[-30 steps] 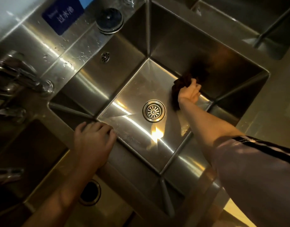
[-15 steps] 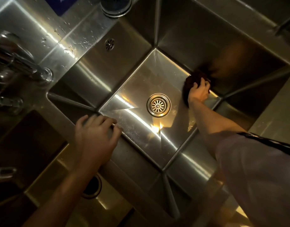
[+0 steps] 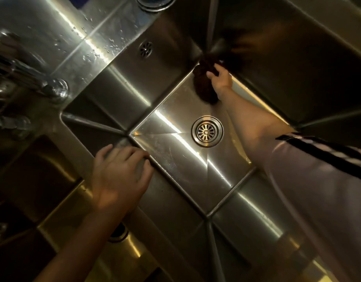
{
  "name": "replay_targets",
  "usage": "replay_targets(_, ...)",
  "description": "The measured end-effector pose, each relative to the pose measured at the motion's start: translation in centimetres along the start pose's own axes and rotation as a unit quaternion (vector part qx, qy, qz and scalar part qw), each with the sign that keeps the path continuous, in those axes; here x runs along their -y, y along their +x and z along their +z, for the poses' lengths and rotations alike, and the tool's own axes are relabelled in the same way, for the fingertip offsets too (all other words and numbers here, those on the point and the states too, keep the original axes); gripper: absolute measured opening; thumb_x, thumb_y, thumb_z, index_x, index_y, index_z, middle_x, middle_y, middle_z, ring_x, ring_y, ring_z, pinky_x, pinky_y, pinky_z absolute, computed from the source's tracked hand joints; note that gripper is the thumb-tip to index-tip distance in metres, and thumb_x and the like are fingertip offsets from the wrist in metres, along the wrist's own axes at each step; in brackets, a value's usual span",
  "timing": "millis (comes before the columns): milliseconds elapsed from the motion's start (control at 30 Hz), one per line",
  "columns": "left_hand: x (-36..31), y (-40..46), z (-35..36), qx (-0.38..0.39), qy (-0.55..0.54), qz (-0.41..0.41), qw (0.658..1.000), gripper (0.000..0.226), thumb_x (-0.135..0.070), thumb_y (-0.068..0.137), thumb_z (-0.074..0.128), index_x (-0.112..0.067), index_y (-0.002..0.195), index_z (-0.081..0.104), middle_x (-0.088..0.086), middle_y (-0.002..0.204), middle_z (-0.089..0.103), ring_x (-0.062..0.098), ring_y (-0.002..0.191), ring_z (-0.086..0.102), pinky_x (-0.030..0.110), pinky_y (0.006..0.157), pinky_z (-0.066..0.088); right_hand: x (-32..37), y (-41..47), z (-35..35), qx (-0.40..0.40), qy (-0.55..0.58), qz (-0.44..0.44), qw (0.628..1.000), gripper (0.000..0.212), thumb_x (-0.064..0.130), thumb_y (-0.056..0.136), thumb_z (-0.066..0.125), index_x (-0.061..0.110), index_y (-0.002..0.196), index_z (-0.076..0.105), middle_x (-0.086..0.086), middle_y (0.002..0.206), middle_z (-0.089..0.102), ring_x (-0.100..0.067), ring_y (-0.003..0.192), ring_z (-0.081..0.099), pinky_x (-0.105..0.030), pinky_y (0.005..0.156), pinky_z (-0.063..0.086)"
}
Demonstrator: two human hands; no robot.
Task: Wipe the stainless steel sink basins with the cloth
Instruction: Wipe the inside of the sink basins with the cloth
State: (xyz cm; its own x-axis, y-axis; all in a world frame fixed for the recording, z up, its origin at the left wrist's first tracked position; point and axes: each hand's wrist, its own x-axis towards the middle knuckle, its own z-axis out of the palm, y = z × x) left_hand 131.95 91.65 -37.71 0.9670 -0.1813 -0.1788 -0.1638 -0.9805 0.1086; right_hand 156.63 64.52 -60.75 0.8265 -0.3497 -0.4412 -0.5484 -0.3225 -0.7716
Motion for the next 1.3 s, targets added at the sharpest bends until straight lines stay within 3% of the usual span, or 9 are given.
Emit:
replay_targets(100,-0.1,0.1,-0.1,-0.002,-0.007,0.001,1.000,0.036,-0.041,0.088,0.038,-0.026,0.099,0.069,-0.006,0.096,0.067,0.014,0.093,0.061,0.040,0.104,0.029,-0.7,2.5,3.2,0.061,0.001,-0.005,0.998,0.063,0.041,0.074,0.069,0.026,0.134,0.054,0.000,0.130,0.061,-0.020,0.120,0.055,-0.037,0.108,0.040)
replay_targets(300,0.0,0.0,-0.2,0.005,-0.006,-0.001,1.000,0.039,-0.042,0.089,0.037,-0.026,0.100,0.070,-0.007,0.099,0.068,0.014,0.095,0.062,0.039,0.104,0.029,0.8,-3.3,4.7,0.144,-0.014,-0.036,0.989,0.057,0.026,0.086,0.068,0.014,0.139,0.048,-0.008,0.138,0.052,-0.022,0.127,0.047,-0.034,0.111,0.034)
replay_targets(433,-0.2,-0.2,-0.2,0.003,-0.007,-0.009,1.000,0.039,-0.042,0.090,0.037,-0.024,0.103,0.069,-0.005,0.101,0.068,0.014,0.097,0.061,0.037,0.104,0.028,-1.5,-4.9,8.9,0.227,-0.060,-0.053,0.971,0.062,0.047,0.071,0.072,0.027,0.127,0.058,-0.003,0.126,0.063,-0.022,0.114,0.059,-0.040,0.103,0.044)
replay_targets(567,-0.2,-0.2,-0.3,0.008,-0.009,-0.018,1.000,0.039,-0.042,0.090,0.036,-0.025,0.105,0.068,-0.005,0.104,0.068,0.012,0.101,0.059,0.034,0.104,0.025,-1.0,-9.8,11.2,0.290,-0.086,-0.068,0.951,0.053,0.047,0.072,0.072,0.032,0.122,0.060,0.001,0.121,0.065,-0.020,0.110,0.060,-0.039,0.101,0.045)
replay_targets(733,-0.3,-0.1,-0.4,-0.003,-0.022,-0.019,1.000,0.041,-0.041,0.091,0.035,-0.023,0.105,0.069,-0.005,0.104,0.068,0.012,0.101,0.059,0.034,0.103,0.027,0.1,-13.7,12.6,0.415,-0.135,-0.130,0.890,0.049,0.030,0.081,0.074,0.026,0.127,0.059,0.001,0.128,0.060,-0.017,0.116,0.055,-0.030,0.102,0.041)
replay_targets(867,-0.2,0.0,-0.6,-0.011,-0.023,-0.013,1.000,0.039,-0.040,0.090,0.037,-0.023,0.104,0.070,-0.005,0.104,0.068,0.014,0.100,0.060,0.035,0.102,0.028,1.4,-14.0,11.4,0.367,-0.177,-0.231,0.884,0.061,0.030,0.076,0.077,0.025,0.132,0.052,0.002,0.132,0.056,-0.015,0.116,0.055,-0.021,0.090,0.039)
replay_targets(1000,-0.4,-0.1,-0.7,-0.018,-0.026,-0.009,0.999,0.036,-0.039,0.091,0.038,-0.025,0.103,0.069,-0.007,0.103,0.068,0.012,0.100,0.059,0.033,0.103,0.028,1.1,-13.8,10.6,0.427,-0.262,-0.371,0.782,0.079,0.035,0.077,0.075,0.031,0.145,0.036,0.002,0.148,0.037,-0.016,0.134,0.035,-0.024,0.103,0.028)
replay_targets(1133,-0.3,-0.3,-0.9,-0.022,-0.029,-0.015,0.999,0.038,-0.038,0.091,0.037,-0.024,0.103,0.069,-0.006,0.104,0.068,0.012,0.102,0.060,0.035,0.104,0.029,0.2,-14.2,12.8,0.484,-0.292,-0.374,0.736,0.087,0.036,0.079,0.074,0.034,0.150,0.024,-0.005,0.156,0.025,-0.022,0.143,0.022,-0.034,0.115,0.020)
replay_targets(1300,-0.5,-0.1,-1.0,-0.032,-0.022,-0.028,0.999,0.041,-0.038,0.088,0.036,-0.021,0.105,0.069,-0.004,0.106,0.066,0.016,0.103,0.059,0.033,0.103,0.027,-0.3,-13.7,13.9,0.493,-0.310,-0.386,0.715,0.077,0.030,0.079,0.074,0.032,0.145,0.036,-0.001,0.148,0.040,-0.022,0.137,0.035,-0.033,0.110,0.028)
